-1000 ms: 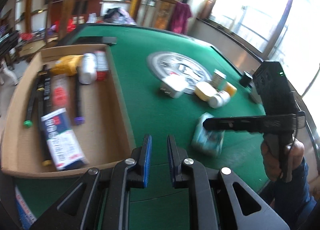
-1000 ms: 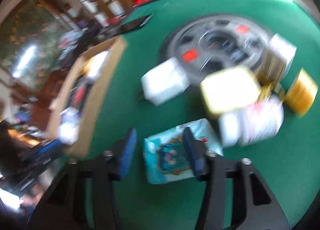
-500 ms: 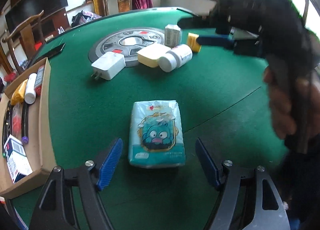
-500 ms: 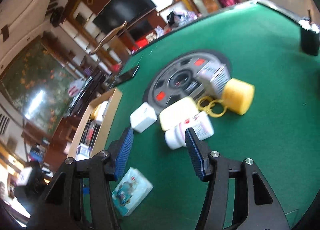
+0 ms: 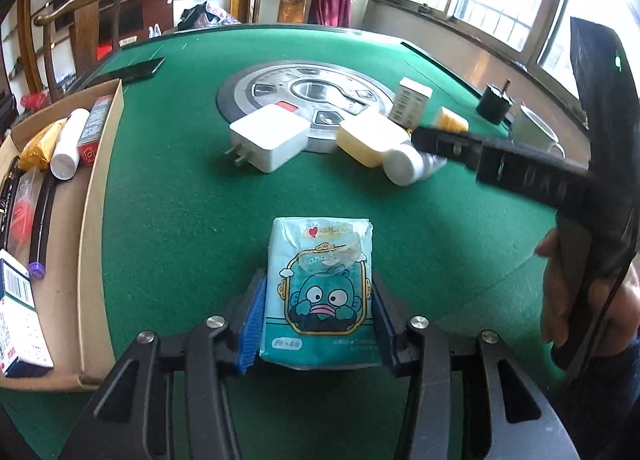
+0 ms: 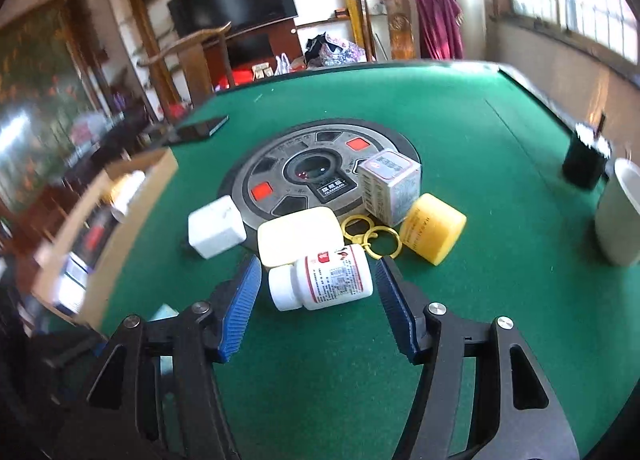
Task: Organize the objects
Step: 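Grasp the tissue pack with the left tool while the right tool reaches the white pill bottle, then grasp the white pill bottle with the right tool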
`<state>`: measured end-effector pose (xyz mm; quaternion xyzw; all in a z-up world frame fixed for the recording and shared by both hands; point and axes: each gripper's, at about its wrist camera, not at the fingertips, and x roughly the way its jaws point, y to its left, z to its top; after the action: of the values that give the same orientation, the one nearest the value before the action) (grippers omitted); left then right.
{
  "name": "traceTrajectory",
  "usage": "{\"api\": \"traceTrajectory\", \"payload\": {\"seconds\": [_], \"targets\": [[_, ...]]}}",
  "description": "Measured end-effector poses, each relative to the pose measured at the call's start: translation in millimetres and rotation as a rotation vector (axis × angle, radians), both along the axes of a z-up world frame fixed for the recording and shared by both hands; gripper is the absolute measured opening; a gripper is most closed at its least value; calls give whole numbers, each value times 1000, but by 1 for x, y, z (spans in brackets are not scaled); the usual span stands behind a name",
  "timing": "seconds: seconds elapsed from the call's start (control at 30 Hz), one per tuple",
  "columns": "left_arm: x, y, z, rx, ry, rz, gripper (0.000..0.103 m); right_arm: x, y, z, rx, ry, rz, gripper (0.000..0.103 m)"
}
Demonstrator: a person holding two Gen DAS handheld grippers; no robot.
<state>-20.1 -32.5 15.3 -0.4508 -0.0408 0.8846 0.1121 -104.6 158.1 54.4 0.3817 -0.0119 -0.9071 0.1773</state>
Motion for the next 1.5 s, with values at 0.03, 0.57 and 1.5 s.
{"api": "traceTrajectory", "payload": {"seconds": [0.03,0.57,1.5], "targets": [[-3,-2,0,11,-1,1,48,0,-2,-1,15,-1,2,65],[-5,-9,-1,69,-2,8,47,-3,-1,-15,60,-1,-29,64],[-2,-8,2,123,22,-18,46,3,14,-5,-193,-58,24,64]]}}
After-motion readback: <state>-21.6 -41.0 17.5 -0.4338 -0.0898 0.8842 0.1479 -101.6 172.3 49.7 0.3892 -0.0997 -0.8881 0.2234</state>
